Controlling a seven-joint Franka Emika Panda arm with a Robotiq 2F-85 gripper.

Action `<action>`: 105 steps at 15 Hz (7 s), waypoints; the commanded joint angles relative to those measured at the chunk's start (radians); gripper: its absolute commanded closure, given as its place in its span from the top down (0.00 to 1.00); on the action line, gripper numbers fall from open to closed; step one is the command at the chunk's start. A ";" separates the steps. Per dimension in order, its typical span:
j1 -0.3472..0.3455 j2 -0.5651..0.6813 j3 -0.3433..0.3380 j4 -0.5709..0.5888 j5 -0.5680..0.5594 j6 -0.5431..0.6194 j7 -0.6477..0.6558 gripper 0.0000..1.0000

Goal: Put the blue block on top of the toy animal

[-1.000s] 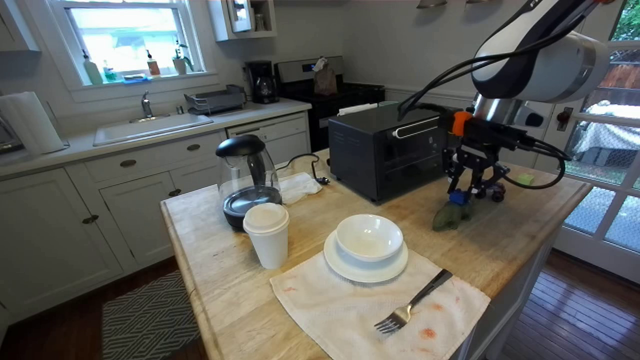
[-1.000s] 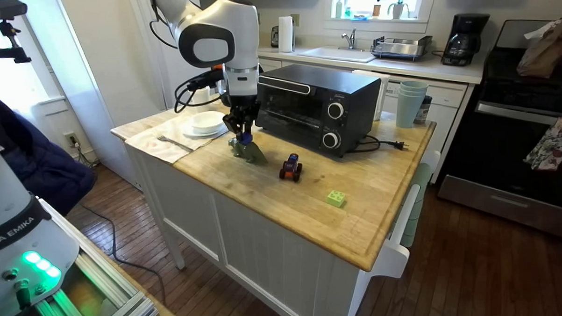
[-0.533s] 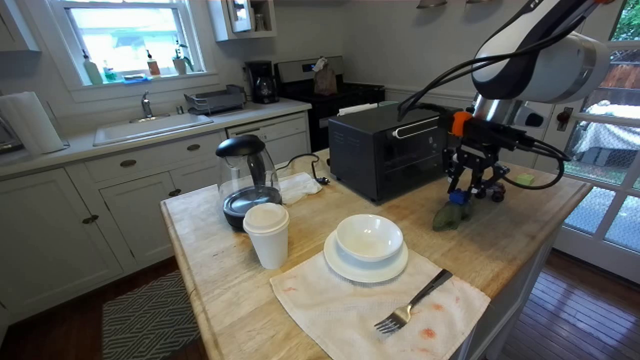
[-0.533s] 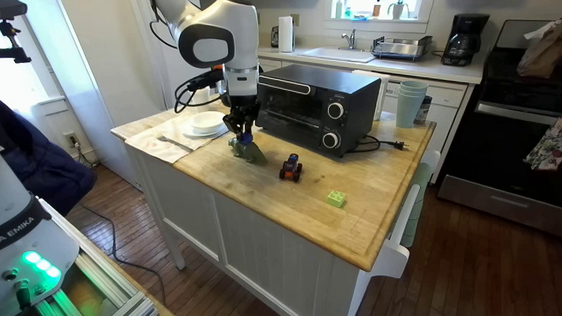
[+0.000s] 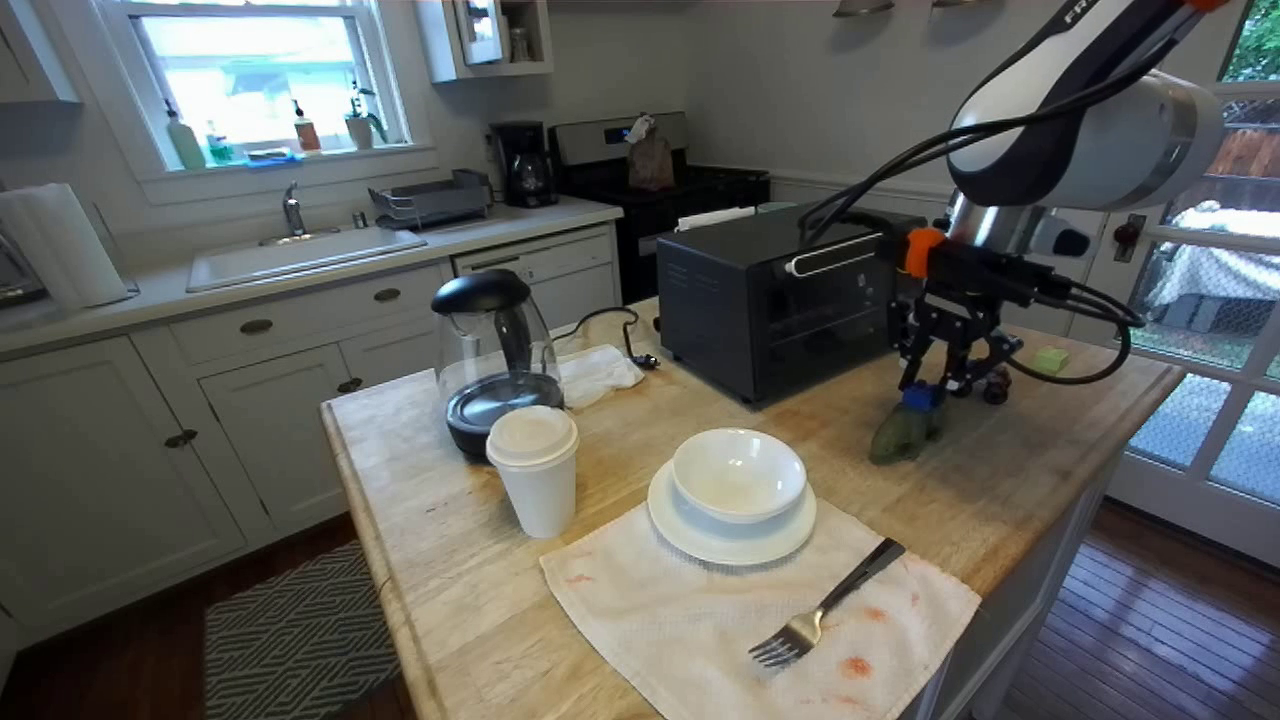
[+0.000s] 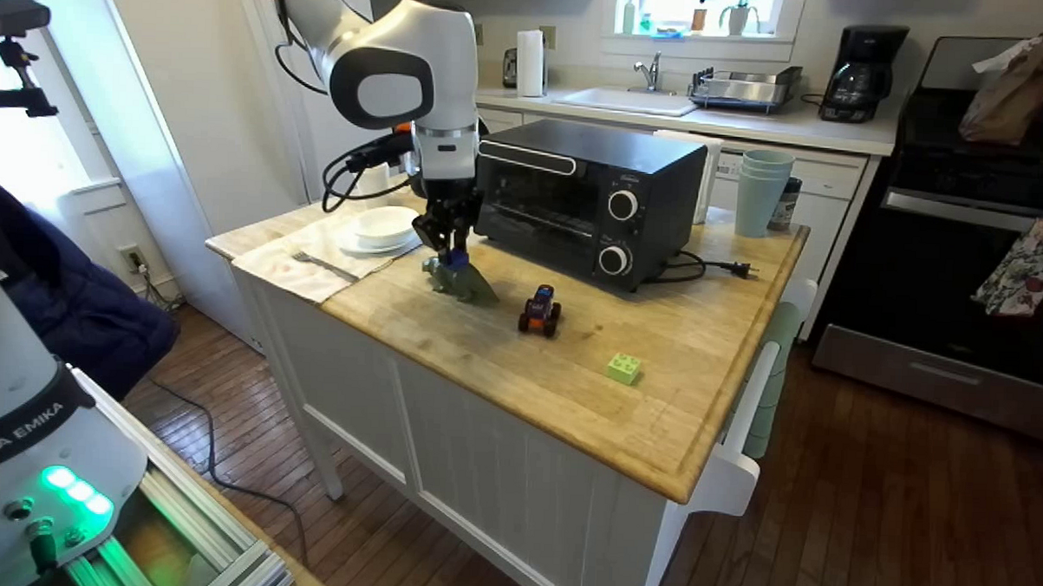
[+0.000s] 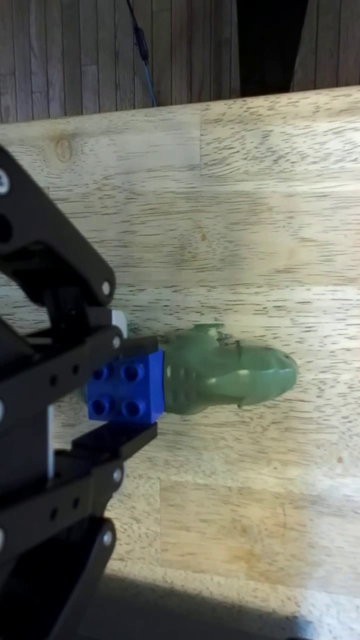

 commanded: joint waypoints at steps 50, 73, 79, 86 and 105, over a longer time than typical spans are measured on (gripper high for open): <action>-0.009 0.039 -0.004 0.059 -0.028 -0.011 -0.003 0.51; 0.009 0.008 -0.006 0.042 -0.062 -0.017 0.002 0.11; 0.004 -0.022 -0.001 0.034 -0.048 -0.014 -0.022 0.11; 0.006 -0.010 -0.009 0.037 -0.078 -0.036 -0.009 0.11; 0.010 -0.002 -0.020 0.023 -0.120 -0.026 0.023 0.11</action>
